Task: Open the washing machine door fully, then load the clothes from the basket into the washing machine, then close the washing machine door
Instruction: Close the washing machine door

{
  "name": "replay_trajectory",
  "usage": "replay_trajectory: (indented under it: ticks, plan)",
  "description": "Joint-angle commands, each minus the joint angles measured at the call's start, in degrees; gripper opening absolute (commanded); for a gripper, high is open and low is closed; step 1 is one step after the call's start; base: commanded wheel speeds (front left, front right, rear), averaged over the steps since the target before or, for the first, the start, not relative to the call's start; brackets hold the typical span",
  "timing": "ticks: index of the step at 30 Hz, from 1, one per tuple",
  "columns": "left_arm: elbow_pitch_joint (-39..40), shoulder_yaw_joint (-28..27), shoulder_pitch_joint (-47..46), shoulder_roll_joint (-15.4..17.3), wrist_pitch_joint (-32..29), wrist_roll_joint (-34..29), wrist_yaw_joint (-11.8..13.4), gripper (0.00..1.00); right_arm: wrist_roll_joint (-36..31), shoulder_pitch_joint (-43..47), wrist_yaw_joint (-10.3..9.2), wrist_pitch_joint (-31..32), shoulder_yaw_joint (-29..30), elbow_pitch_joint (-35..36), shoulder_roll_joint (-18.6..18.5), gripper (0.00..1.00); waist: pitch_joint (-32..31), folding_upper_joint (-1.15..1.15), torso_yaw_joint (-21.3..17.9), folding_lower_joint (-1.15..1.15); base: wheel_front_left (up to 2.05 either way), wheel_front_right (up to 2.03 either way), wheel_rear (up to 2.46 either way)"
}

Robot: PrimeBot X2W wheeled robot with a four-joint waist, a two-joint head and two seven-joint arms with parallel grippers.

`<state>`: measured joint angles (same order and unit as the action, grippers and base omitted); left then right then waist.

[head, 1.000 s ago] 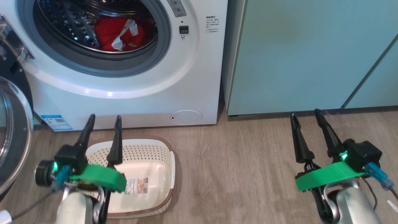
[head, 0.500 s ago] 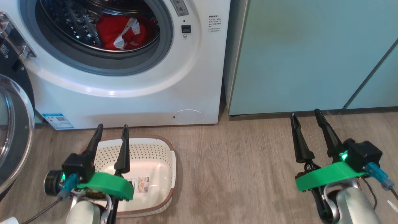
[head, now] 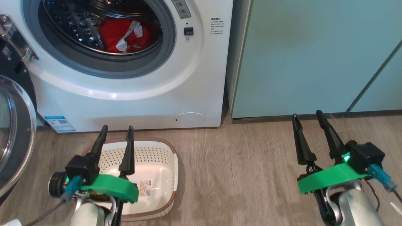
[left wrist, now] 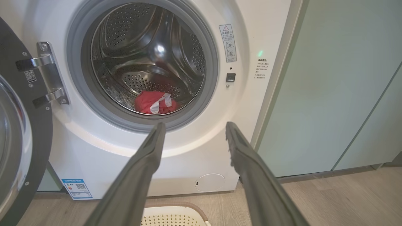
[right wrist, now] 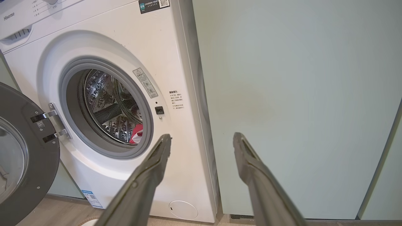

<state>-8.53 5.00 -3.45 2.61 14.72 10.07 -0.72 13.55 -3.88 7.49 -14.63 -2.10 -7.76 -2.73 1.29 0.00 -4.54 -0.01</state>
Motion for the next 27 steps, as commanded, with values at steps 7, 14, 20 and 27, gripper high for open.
replay_trajectory:
  ticks: [7, 14, 20, 27]
  plan:
    - [2.3, -1.4, -1.3, 0.3, 0.3, -0.1, 0.7, 1.0, -0.6, -0.9, 0.0, -0.4, -1.7, 1.7, -0.1, 1.0, 0.0, 0.0, 0.1, 0.01, 0.0, 0.0, 0.0]
    - [2.3, -1.8, -1.5, 0.3, 0.3, 0.1, 0.4, 1.0, -0.4, -0.9, 0.0, -0.4, -2.1, 1.7, -0.1, 1.0, 0.2, 0.0, 0.1, 0.01, 0.0, 0.0, 0.0]
    - [2.2, -2.2, -1.8, 0.3, 0.3, 0.0, 0.4, 1.0, -0.2, -0.9, 0.0, -0.4, -2.0, 1.7, -0.1, 1.0, 0.6, 0.0, 0.0, 0.01, 0.0, 0.0, 0.0]
    - [2.0, -2.3, -2.2, 0.3, 0.3, 0.0, 0.5, 1.0, 0.0, -1.2, 0.0, -0.4, -1.7, 1.8, -0.1, 1.0, 1.2, 0.0, 0.2, 0.01, -0.94, 0.91, 0.02]
